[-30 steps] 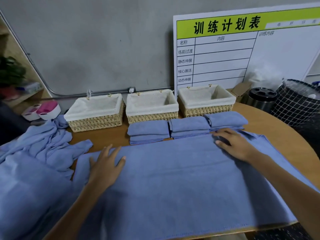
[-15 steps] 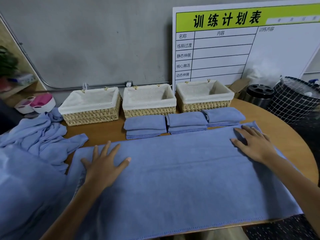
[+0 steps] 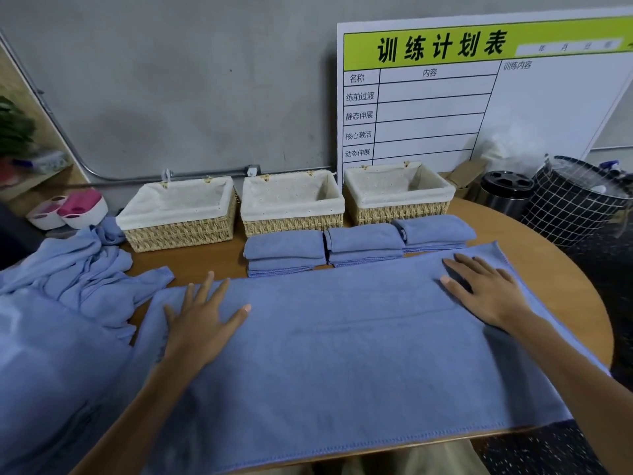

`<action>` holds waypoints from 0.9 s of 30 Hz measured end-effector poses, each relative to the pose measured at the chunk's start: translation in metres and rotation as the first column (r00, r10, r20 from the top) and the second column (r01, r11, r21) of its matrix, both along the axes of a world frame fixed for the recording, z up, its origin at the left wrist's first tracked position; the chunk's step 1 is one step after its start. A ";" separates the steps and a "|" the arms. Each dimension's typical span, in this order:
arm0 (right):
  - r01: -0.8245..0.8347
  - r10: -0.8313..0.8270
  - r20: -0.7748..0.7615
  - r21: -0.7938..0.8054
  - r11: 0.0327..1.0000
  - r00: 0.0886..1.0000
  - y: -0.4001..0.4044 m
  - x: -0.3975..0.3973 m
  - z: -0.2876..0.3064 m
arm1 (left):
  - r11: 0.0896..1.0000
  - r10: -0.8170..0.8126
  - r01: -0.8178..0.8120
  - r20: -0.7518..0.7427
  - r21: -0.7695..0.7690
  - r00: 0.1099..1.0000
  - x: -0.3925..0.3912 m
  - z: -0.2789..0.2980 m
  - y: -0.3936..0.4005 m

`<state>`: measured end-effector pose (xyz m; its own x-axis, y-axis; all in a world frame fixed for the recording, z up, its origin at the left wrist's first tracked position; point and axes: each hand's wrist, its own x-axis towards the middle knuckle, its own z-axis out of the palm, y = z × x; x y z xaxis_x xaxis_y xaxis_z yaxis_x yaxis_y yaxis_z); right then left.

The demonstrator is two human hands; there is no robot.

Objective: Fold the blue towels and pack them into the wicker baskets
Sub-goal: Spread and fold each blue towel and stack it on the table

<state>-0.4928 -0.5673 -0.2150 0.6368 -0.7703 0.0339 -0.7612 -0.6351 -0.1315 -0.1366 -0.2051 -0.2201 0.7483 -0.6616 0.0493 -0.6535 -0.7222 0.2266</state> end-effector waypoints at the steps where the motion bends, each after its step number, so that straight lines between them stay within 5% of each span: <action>1: 0.002 -0.001 -0.030 0.030 1.000 1.000 0.001 -0.002 0.002 | 0.993 -0.006 0.015 0.072 -0.115 0.997 -0.001 0.000 0.004; 4: 0.000 0.004 -0.066 0.072 0.997 0.998 0.003 -0.005 0.003 | 0.966 -0.103 0.148 0.205 -0.214 0.973 -0.002 -0.004 0.012; 10: 0.009 -0.003 -0.096 0.072 0.997 0.995 0.003 -0.005 0.005 | 0.981 -0.078 0.098 0.122 -0.166 0.989 0.005 -0.012 0.016; 16: 0.062 -0.003 0.282 -0.200 0.978 0.960 -0.011 0.018 0.013 | 0.962 -0.109 0.163 0.241 -0.218 0.964 0.038 0.007 -0.001; 22: -0.077 0.152 0.299 -0.248 0.966 0.942 -0.037 0.041 -0.011 | 0.973 -0.006 0.061 0.242 -0.223 0.970 0.043 0.002 -0.022; 27: -0.029 0.147 0.351 -0.320 0.947 0.925 -0.036 0.039 -0.010 | 0.966 -0.020 0.096 0.303 -0.239 0.953 0.039 0.009 -0.019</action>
